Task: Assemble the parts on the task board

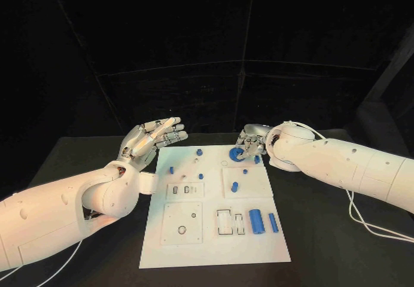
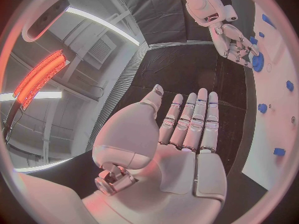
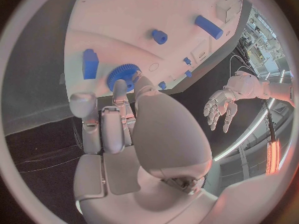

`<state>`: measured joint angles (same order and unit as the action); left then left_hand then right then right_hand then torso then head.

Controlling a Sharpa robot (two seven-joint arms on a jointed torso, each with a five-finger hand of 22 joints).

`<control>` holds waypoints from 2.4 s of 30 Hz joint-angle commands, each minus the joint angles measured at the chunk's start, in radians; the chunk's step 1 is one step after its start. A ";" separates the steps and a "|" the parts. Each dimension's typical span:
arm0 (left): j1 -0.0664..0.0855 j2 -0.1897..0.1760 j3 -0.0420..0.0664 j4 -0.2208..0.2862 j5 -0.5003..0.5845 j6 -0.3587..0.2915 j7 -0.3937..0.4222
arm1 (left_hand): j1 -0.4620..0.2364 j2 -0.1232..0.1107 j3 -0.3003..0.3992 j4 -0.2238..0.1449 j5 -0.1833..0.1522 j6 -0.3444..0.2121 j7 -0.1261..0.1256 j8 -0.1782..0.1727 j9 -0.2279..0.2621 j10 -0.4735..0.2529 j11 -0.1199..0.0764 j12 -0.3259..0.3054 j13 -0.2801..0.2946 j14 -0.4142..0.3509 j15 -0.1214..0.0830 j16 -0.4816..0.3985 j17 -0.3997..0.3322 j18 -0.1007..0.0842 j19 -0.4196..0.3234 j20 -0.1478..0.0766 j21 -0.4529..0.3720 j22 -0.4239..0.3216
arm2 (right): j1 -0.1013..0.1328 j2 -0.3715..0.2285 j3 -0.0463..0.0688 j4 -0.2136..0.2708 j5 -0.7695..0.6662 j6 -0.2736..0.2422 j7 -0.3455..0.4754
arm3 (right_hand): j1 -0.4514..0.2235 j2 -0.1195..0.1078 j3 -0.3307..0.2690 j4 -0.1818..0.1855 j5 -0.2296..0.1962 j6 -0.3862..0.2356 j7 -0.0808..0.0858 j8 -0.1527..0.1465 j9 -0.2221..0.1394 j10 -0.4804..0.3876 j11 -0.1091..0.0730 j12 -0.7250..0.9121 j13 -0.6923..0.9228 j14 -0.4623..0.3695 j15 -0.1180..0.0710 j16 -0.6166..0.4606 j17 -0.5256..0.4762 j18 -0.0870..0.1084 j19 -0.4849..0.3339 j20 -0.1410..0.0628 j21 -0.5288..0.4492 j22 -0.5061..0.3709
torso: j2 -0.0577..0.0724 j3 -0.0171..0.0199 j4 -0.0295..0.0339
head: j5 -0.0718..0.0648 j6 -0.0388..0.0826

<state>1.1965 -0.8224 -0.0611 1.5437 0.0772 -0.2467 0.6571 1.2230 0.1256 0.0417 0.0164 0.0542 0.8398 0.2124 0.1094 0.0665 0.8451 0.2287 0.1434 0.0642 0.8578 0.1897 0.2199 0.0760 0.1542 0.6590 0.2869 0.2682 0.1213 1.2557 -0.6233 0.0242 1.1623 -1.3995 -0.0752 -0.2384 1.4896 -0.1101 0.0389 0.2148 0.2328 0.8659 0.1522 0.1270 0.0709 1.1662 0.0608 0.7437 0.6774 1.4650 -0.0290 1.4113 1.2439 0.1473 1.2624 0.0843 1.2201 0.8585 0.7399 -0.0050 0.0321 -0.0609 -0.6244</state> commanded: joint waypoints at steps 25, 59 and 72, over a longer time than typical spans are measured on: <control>0.001 0.001 0.000 -0.003 -0.005 0.017 0.002 | 0.004 0.005 -0.002 -0.005 0.003 0.002 0.069 -0.005 -0.001 0.002 0.003 -0.006 -0.001 0.006 0.002 -0.004 -0.001 0.016 0.008 0.002 0.003 -0.001 | -0.007 0.009 0.000 0.008 -0.118 -0.027 -0.020 | 0.009 0.043 0.097 -0.055 0.004 0.121 -0.015 0.052 0.002 0.222 -0.015 0.532 0.565 0.076 0.001 0.092 0.169 -0.044 0.071 -0.005 0.103 0.163 | 0.000 0.0004 -0.0006 | 0.000 -0.009; 0.001 0.006 0.000 -0.005 -0.005 0.018 0.008 | 0.004 0.005 -0.001 -0.008 0.003 0.003 0.069 -0.006 -0.001 0.002 0.003 -0.007 -0.001 0.006 0.002 -0.005 -0.002 0.016 0.008 0.003 0.003 -0.002 | -0.035 0.156 -0.011 0.116 -0.284 -0.201 -0.085 | -0.043 0.035 0.178 -0.057 0.065 0.150 -0.023 0.042 -0.004 0.251 -0.021 0.591 0.636 0.081 -0.005 0.106 0.196 -0.056 0.099 -0.011 0.142 0.229 | 0.002 0.0005 0.0014 | 0.025 -0.014; 0.001 0.008 0.000 -0.006 -0.005 0.015 0.011 | 0.004 0.005 0.000 -0.008 0.003 0.003 0.069 -0.006 -0.001 0.002 0.003 -0.007 -0.001 0.007 0.002 -0.006 -0.002 0.016 0.009 0.002 0.003 -0.003 | -0.040 0.207 -0.013 0.069 -0.285 -0.162 -0.090 | -0.061 0.029 0.189 -0.057 0.050 0.146 -0.021 0.034 -0.004 0.249 -0.018 0.590 0.638 0.080 -0.002 0.105 0.196 -0.056 0.098 -0.010 0.143 0.231 | 0.001 0.0009 0.0006 | 0.035 -0.019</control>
<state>1.1963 -0.8152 -0.0619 1.5367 0.0770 -0.2406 0.6555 1.2230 0.1256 0.0417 0.0164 0.0542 0.8398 0.2124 0.1095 0.0665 0.8452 0.2287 0.1393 0.0644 0.8578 0.1897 0.2200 0.0754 0.1542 0.6625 0.2905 0.2681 0.1196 1.2137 -0.4191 0.0110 1.2337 -1.6742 -0.2573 -0.3219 1.4333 -0.0838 0.2227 0.1579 0.2883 0.9953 0.1376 0.1584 0.0637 1.4114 0.0411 1.3321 1.3078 1.4651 -0.0287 1.5122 1.3076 0.1007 1.3566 0.0716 1.3584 1.0888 0.7411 -0.0045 0.0325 -0.0264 -0.6434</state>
